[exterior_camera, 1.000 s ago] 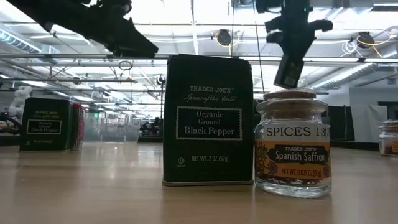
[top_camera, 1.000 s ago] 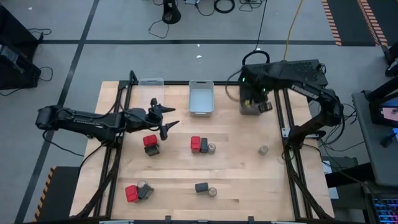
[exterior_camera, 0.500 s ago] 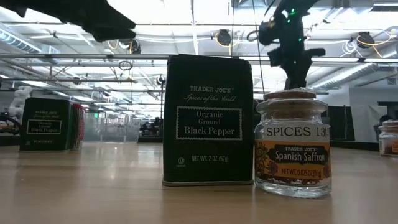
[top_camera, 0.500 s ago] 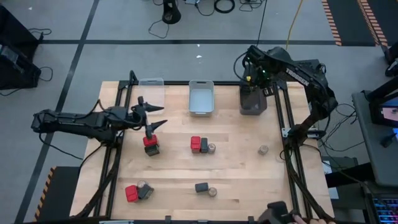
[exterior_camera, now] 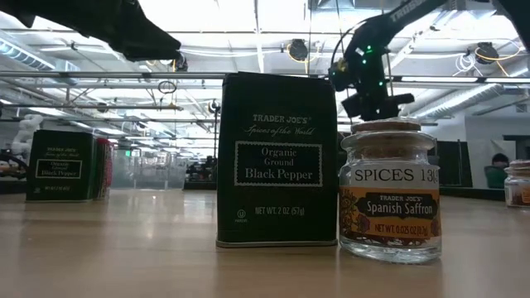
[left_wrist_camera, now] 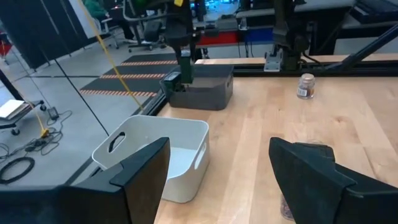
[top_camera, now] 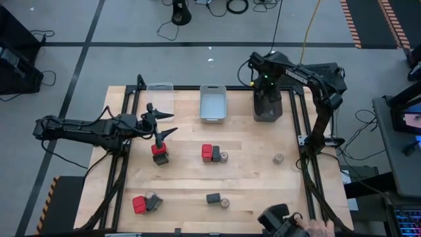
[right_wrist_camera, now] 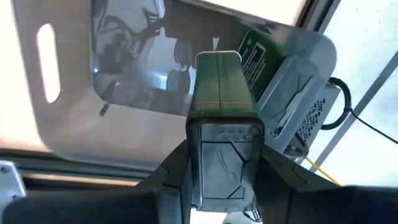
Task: Sort spices by type
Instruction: Put the green seasoning can into the black bin
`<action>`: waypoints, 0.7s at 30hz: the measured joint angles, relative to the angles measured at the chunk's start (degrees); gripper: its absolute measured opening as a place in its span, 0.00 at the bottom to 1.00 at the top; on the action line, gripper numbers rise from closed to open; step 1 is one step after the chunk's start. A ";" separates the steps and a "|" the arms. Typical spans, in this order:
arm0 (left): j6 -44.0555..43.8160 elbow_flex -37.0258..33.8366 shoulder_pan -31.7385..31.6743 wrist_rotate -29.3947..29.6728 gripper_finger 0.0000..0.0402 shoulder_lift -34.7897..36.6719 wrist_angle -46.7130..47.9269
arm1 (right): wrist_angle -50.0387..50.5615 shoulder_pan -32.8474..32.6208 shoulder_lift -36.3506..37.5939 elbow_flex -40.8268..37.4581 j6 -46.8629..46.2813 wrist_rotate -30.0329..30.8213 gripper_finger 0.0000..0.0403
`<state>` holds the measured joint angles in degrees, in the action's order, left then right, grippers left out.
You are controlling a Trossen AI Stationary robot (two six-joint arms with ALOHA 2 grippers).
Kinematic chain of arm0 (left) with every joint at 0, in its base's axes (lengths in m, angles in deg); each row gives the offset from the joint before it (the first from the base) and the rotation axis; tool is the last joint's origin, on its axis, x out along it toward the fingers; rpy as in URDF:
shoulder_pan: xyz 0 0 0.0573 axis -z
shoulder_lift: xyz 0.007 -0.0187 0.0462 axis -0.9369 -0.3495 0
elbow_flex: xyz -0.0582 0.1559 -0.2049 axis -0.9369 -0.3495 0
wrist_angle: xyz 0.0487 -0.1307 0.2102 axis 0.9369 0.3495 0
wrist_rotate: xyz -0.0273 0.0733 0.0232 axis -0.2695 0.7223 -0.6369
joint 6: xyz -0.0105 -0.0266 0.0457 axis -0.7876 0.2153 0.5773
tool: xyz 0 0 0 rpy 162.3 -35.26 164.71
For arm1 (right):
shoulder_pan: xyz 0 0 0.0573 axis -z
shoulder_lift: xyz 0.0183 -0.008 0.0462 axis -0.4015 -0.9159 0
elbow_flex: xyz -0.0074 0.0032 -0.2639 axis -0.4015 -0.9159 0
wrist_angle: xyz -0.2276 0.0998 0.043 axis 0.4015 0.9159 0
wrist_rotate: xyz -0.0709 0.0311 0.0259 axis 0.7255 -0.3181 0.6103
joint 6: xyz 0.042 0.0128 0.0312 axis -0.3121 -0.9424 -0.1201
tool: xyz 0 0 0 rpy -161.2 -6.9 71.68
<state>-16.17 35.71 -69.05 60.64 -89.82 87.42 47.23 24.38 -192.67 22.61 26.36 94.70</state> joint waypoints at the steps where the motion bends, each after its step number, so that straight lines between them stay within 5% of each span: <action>1: 0.00 0.00 0.00 0.00 0.70 0.00 -0.02 | -0.46 0.00 -0.37 0.00 -0.03 -0.01 0.26; 21: 0.03 0.04 -0.04 0.10 0.70 0.00 0.00 | -3.57 1.44 -0.93 0.00 -3.06 -3.30 0.26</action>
<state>-16.14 35.75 -69.09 60.74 -89.82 87.42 43.67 25.82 -193.60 22.61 23.30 91.41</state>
